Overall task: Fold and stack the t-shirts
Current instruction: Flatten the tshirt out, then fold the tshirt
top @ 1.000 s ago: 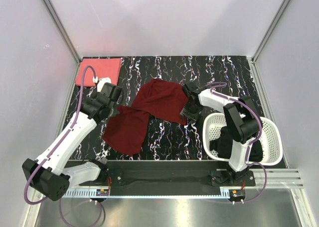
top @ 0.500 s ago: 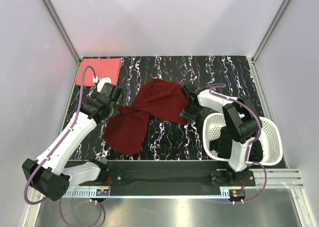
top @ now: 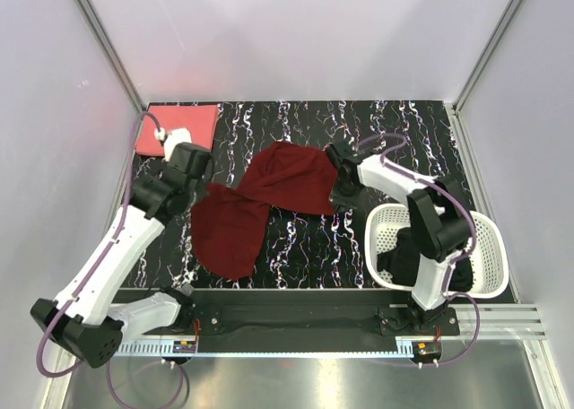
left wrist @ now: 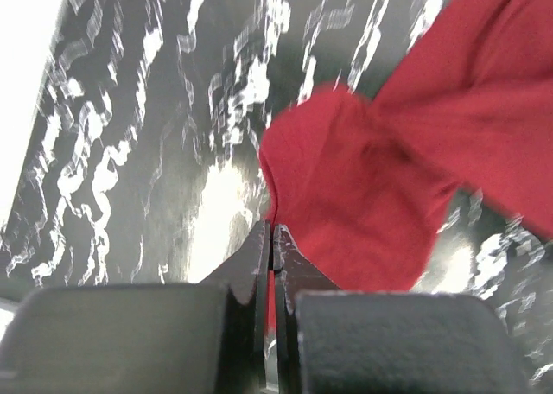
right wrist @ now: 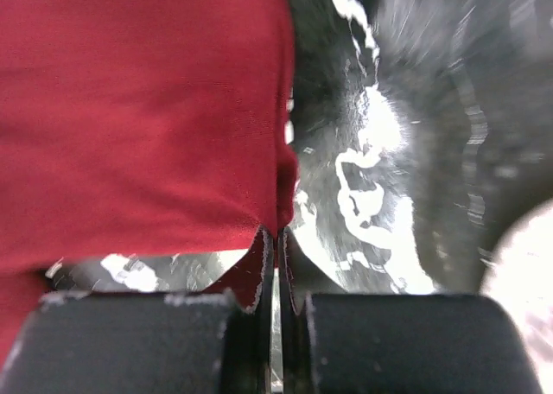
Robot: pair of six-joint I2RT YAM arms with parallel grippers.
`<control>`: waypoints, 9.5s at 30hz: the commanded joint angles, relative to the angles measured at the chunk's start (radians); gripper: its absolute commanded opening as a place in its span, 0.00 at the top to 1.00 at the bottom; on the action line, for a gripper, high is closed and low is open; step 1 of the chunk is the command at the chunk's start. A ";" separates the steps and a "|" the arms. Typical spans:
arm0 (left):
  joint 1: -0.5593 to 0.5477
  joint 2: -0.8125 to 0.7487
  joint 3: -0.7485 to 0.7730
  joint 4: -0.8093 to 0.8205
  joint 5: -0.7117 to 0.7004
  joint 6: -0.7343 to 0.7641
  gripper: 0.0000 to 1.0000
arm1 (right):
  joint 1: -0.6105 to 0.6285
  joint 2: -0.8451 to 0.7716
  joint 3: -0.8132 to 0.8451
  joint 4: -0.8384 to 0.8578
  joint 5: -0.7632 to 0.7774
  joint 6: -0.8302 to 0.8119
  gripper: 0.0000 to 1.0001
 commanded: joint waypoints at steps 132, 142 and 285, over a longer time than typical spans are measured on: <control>0.392 0.624 0.219 0.820 0.218 0.106 1.00 | -0.314 0.929 1.350 0.873 -0.197 -0.147 1.00; 0.328 0.416 0.044 0.693 0.278 0.018 1.00 | -0.360 0.813 1.264 0.724 -0.332 -0.081 0.98; 0.412 0.710 0.105 0.469 0.466 -0.304 0.74 | -0.377 0.808 1.172 0.585 -0.430 -0.115 0.67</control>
